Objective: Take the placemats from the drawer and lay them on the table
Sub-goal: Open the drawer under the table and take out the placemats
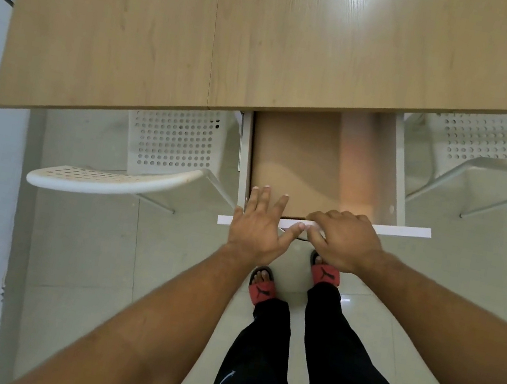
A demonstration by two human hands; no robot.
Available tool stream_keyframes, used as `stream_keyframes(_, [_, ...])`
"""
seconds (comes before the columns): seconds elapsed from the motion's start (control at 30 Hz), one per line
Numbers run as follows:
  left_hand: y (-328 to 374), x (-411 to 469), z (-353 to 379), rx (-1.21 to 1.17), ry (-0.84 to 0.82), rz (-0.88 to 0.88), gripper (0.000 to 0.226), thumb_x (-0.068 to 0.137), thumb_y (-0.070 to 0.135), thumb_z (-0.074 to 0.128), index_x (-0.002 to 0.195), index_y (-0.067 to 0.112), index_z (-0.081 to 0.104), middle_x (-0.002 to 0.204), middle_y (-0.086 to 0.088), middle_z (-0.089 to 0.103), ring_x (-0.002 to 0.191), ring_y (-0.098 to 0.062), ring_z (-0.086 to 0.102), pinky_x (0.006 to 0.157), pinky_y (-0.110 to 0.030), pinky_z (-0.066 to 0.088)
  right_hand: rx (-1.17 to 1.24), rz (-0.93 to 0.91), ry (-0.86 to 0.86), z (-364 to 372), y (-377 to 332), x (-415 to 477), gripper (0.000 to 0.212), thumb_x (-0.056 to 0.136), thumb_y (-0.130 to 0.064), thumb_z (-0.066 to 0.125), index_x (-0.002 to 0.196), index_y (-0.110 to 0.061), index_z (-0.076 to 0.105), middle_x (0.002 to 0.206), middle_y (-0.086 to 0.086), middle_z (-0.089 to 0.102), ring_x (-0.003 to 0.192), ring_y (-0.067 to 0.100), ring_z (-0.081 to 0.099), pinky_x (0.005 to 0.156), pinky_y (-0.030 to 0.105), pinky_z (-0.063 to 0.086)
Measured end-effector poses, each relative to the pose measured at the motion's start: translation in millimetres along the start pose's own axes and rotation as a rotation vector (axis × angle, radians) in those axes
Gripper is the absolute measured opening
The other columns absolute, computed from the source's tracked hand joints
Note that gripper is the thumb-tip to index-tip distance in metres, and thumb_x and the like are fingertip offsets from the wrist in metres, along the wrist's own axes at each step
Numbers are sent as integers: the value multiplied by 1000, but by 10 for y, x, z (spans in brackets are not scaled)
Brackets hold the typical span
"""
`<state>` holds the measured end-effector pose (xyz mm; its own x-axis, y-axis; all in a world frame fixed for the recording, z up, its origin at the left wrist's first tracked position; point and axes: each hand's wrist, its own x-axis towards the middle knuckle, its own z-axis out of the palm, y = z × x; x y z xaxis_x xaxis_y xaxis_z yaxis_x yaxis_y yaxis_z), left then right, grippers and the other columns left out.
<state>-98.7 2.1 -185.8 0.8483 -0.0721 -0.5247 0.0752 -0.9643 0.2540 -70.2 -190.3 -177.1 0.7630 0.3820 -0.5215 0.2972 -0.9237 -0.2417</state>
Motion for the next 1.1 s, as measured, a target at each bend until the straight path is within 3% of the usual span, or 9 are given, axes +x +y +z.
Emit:
stream_keyframes(0.17, [66,47,-8,-100,-50,-125,78,94,68,30,158,26,14,167,-13,1,154,-30,3,113,-56,29,178,97,-114,-32,-27,24,58,98,-65,21,119,-30,61,108,0,70,101,24,62,82,38,46])
stream_keyframes(0.27, [216,124,-70,-266,-74,-277,82,93,56,48,158,21,12,166,-18,-3,152,-34,9,115,-52,28,356,198,-92,-22,-10,158,50,102,-53,29,134,-24,53,126,11,65,114,31,59,91,41,48])
stream_keyframes(0.33, [319,205,-132,-403,-74,-370,88,90,50,56,159,22,7,165,-19,-4,151,-36,11,116,-49,26,469,272,-91,4,16,279,55,103,-47,35,150,-19,38,145,16,51,130,34,49,104,42,42])
stream_keyframes(0.43, [430,383,-207,-562,-20,-525,93,86,45,59,158,22,4,163,-19,13,146,-36,20,105,-45,37,605,349,-121,21,71,457,68,101,-44,43,158,-17,19,161,13,29,145,31,34,114,39,31])
stream_keyframes(0.53, [485,548,-263,-618,77,-638,94,83,44,60,156,19,7,146,-14,42,136,-31,30,84,-37,39,612,366,-124,53,121,580,70,97,-47,47,157,-23,19,156,11,39,136,32,45,106,39,40])
stream_keyframes(0.63, [483,678,-322,-599,96,-730,91,85,46,60,155,8,15,145,-15,39,133,-31,35,93,-41,42,600,393,-97,37,83,594,68,92,-52,48,153,-30,25,148,13,46,124,35,54,99,41,46])
stream_keyframes(0.77, [454,737,-286,-504,119,-690,65,84,55,55,127,6,53,130,-11,44,116,-27,43,76,-36,41,551,433,-121,99,7,493,66,96,-48,51,154,-28,27,152,15,33,124,36,53,101,42,45])
stream_keyframes(0.93, [380,740,-310,-893,112,-689,64,85,51,67,130,11,45,117,-3,54,101,-24,55,87,-32,48,567,541,-55,197,-3,398,62,93,-55,49,146,-26,35,139,16,42,125,38,45,103,46,44])
stream_keyframes(1.1, [204,682,-325,-1173,51,-676,46,90,30,73,126,14,49,112,-7,66,92,-23,65,82,-32,55,710,634,91,143,121,388,73,91,-58,51,152,-25,31,151,14,37,136,37,40,112,46,36])
